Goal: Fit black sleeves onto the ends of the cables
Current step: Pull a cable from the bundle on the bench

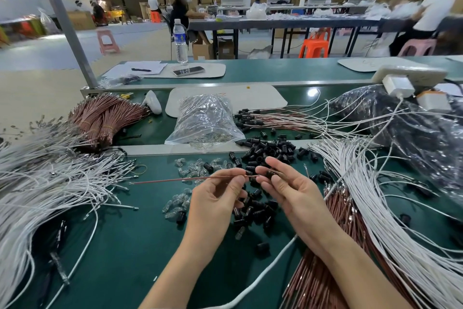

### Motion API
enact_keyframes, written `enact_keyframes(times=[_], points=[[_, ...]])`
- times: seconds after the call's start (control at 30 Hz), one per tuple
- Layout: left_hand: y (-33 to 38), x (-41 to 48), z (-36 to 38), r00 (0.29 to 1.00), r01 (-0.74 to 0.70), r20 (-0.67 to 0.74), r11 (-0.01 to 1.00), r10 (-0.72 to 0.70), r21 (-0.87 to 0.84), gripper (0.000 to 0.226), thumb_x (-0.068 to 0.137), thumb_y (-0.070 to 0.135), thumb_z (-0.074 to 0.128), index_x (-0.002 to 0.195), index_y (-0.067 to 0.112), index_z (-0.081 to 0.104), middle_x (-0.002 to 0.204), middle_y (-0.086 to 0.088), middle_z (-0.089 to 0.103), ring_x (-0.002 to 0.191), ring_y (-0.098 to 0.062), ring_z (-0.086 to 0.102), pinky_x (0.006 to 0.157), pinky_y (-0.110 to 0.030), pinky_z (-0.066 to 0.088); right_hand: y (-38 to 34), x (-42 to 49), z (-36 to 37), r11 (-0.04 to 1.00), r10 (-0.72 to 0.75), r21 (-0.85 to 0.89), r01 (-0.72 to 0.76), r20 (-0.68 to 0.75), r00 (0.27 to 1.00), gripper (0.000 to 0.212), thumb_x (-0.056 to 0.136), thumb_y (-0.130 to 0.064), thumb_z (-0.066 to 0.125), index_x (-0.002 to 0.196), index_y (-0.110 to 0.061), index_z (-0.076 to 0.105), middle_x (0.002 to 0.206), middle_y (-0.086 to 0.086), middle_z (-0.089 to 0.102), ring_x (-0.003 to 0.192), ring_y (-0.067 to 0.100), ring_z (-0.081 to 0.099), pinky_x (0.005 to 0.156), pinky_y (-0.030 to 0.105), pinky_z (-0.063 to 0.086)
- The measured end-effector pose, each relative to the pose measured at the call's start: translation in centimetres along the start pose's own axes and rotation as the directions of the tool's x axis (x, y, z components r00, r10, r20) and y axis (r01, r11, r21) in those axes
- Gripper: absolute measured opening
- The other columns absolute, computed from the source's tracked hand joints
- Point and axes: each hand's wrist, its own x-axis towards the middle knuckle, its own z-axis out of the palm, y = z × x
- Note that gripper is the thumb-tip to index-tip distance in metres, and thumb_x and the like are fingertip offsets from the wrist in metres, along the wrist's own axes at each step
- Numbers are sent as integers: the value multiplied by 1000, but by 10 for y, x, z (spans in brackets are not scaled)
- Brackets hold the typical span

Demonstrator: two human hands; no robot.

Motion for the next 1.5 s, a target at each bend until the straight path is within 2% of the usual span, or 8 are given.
enact_keyframes(times=[0.37,0.7,0.8,0.87,1.0,1.2,1.37,1.5], points=[[-1,3,-3,1000,20,0,999,-20,-34,18,96,15,67,98,30,77,92,-5,78,74,-11,69,64,-24,57,-4,-5,6,1000,-8,-17,10,83,996,45,91,-6,58,134,-19,55,117,13,74,102,21,73,83,21,57],[2,3,-3,1000,26,9,998,-25,-61,15,95,15,67,98,25,78,94,-5,78,73,-12,69,64,-23,56,-1,-3,4,999,-23,-48,24,21,1000,35,85,-19,65,119,-10,65,110,13,77,91,17,74,75,19,58],[4,3,-4,1000,25,-2,996,-26,-84,14,87,27,69,98,26,78,93,-8,77,73,-12,69,64,-23,56,-2,-3,2,997,-53,-56,51,-32,998,26,84,-29,69,105,-17,77,100,10,78,81,12,70,72,19,57],[3,3,-4,1000,29,-1,996,-29,-85,13,89,24,69,98,26,78,93,-7,77,73,-12,69,64,-23,56,-3,-4,0,994,-74,-86,69,-54,996,27,82,-36,70,104,-24,80,85,2,74,77,11,67,71,19,57],[2,1,-3,1000,26,19,996,-25,-85,16,95,14,66,98,24,78,95,-7,78,73,-12,69,64,-23,56,-2,-4,2,998,-58,-26,56,-75,995,24,86,-27,66,103,-20,81,90,4,75,87,19,73,77,24,59],[4,1,-2,999,26,32,996,-23,-88,13,90,23,68,98,25,78,94,-8,77,74,-13,69,64,-23,56,-8,-4,5,995,-10,103,18,-76,997,21,84,-17,65,95,-16,83,99,8,77,92,22,75,75,21,59],[5,1,-2,999,16,40,995,-12,-94,16,87,28,68,99,26,78,96,-7,77,73,-13,69,65,-24,57,-9,-5,5,999,-41,-11,41,-37,998,26,74,-26,75,99,-29,82,104,6,78,93,10,73,77,16,56],[5,0,-2,999,7,42,996,-3,-93,15,87,28,68,98,25,78,95,-8,77,72,-13,68,64,-24,56,-7,-7,2,966,-96,-242,95,6,995,29,77,-38,75,105,-39,78,112,-3,77,111,10,69,95,25,51]])
